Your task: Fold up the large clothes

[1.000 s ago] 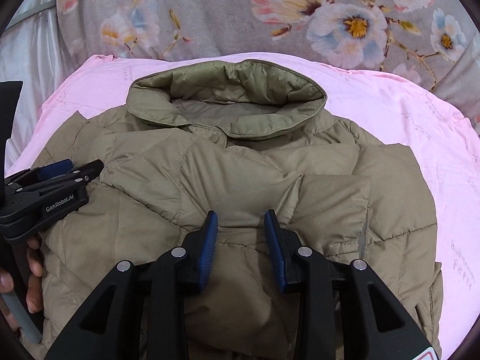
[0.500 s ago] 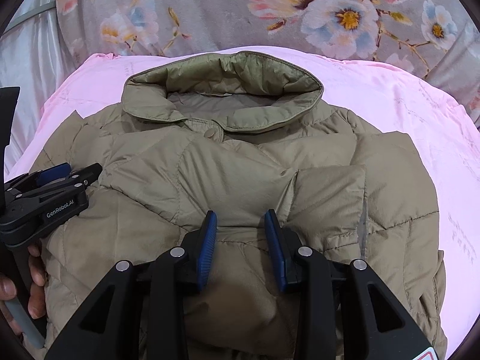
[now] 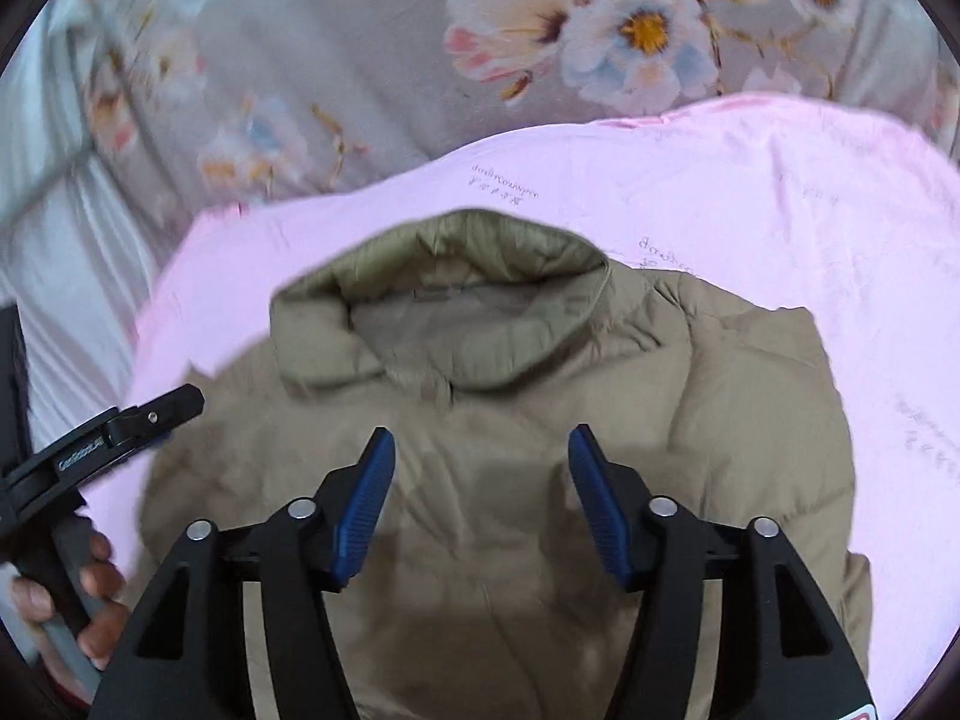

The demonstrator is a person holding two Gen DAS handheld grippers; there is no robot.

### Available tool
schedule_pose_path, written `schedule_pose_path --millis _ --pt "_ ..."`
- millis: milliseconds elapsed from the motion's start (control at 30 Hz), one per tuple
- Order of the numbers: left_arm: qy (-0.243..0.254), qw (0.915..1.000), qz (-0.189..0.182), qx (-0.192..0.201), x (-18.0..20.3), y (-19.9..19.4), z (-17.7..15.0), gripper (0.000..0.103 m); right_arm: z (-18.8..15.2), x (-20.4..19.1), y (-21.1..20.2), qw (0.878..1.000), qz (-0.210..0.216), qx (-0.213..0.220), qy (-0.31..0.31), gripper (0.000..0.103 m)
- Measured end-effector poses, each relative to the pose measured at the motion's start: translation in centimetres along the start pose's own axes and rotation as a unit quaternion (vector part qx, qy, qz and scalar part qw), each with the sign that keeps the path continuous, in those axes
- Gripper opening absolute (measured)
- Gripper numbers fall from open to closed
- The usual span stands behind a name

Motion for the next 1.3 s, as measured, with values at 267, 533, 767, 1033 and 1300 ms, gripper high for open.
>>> schedule_pose_path --millis 267,533,767,1033,1300 --pt "-0.085 0.9899 -0.060 -0.097 0.9 8.6 1.0 0.035 2.2 3.0 5.9 0.991 0.029 -0.042 0.123 0.034" --pt "-0.017 0.9975 -0.053 -0.043 1.8 6.2 0.5 0.005 2.7 0.4 2.6 1.000 0.007 0.026 -0.013 0.003" --pt "0.022 0.9985 -0.008 -0.049 1.1 9.8 -2.5 0.005 0.0 3.1 6.9 0.999 -0.040 -0.018 -0.019 0.001" --pt "0.051 0.9979 0.018 -0.034 1.4 10.0 -2.9 0.006 -0.3 3.8 7.3 0.999 -0.023 -0.022 -0.004 0.000" --pt "0.038 0.9992 -0.004 -0.012 -0.1 5.3 -0.6 0.027 2.0 3.8 1.8 1.000 -0.008 0.012 0.018 0.029"
Point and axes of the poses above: each gripper's, at about its wrist camera, not at the fingertips, and y roughly the way its jaws point, x to its right, z to its top, the point moved 9 cm from there along y, roughly the way its jaws point, and after that the axes turned 5 degrees about y, right-handed, at the moved point
